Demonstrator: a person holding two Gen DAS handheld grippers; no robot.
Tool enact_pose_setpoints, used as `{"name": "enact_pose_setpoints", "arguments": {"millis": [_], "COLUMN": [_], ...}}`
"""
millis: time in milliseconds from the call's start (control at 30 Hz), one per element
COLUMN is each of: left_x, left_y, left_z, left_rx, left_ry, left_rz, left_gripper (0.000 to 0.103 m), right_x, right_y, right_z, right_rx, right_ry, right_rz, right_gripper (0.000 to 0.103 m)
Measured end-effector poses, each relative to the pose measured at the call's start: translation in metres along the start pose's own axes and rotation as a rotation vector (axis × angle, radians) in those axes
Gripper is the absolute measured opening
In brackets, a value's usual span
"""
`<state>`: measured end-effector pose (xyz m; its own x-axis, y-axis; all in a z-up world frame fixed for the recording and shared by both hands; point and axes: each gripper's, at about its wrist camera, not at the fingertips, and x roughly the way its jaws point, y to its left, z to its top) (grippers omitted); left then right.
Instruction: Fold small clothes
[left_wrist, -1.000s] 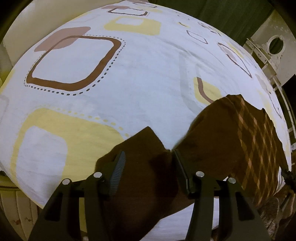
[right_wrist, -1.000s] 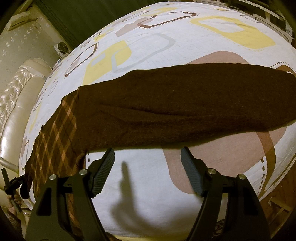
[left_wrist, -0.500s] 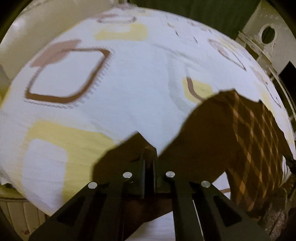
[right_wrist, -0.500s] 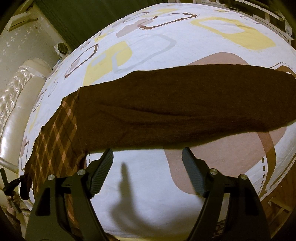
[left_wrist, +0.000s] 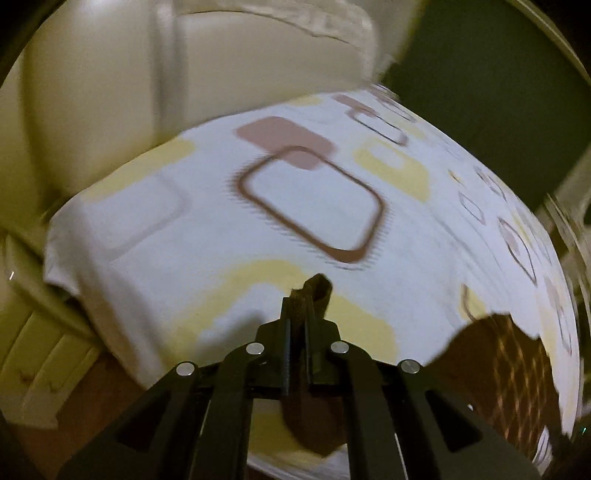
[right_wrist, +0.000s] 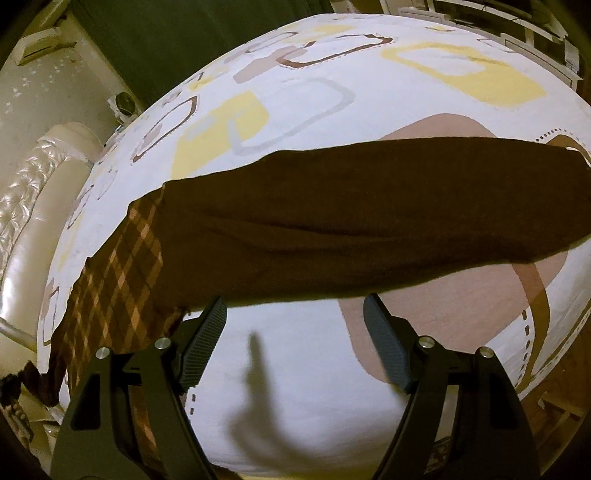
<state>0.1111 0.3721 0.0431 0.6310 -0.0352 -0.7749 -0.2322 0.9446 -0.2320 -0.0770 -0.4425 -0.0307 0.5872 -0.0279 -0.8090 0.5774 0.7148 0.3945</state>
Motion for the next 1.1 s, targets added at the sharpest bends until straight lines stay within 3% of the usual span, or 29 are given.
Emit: {"name": "enact_pose_setpoints", "arguments": {"millis": [300, 500, 633, 800, 933, 1100], "left_x": [-0.019, -0.030, -0.043, -0.076, -0.099, -0.123], "left_y": [0.076, 0.088, 0.079, 0.029, -0.044, -0.163], "left_z": [-0.023, -0.043, -0.036, -0.007, 0.017, 0.033], "left_rx": [-0.206, -0.267, -0.250, -0.169, -0.060, 0.096], "left_ry": [-0.071, -0.116, -0.143, -0.219, -0.255, -0.265], "left_rz": [0.035, -0.013, -0.025, -0.076, -0.159, -0.306], "left_gripper": [0.005, 0.005, 0.005, 0.005, 0.005, 0.005], "right_x": [0.003, 0.006, 0.008, 0.009, 0.012, 0.013], "right_y": [0.019, 0.034, 0.043, 0.049, 0.053, 0.059], "right_z": [-0.008, -0.016, -0.018, -0.022, -0.026, -0.029], "right_rx": [-0.013, -0.020, -0.036, -0.047, -0.066, -0.091], "right_ry": [0.007, 0.018, 0.025, 0.032, 0.046, 0.063], "right_rz": [0.014, 0.032, 0.038, 0.058, 0.070, 0.094], "right_gripper": [0.077, 0.077, 0.077, 0.077, 0.077, 0.077]}}
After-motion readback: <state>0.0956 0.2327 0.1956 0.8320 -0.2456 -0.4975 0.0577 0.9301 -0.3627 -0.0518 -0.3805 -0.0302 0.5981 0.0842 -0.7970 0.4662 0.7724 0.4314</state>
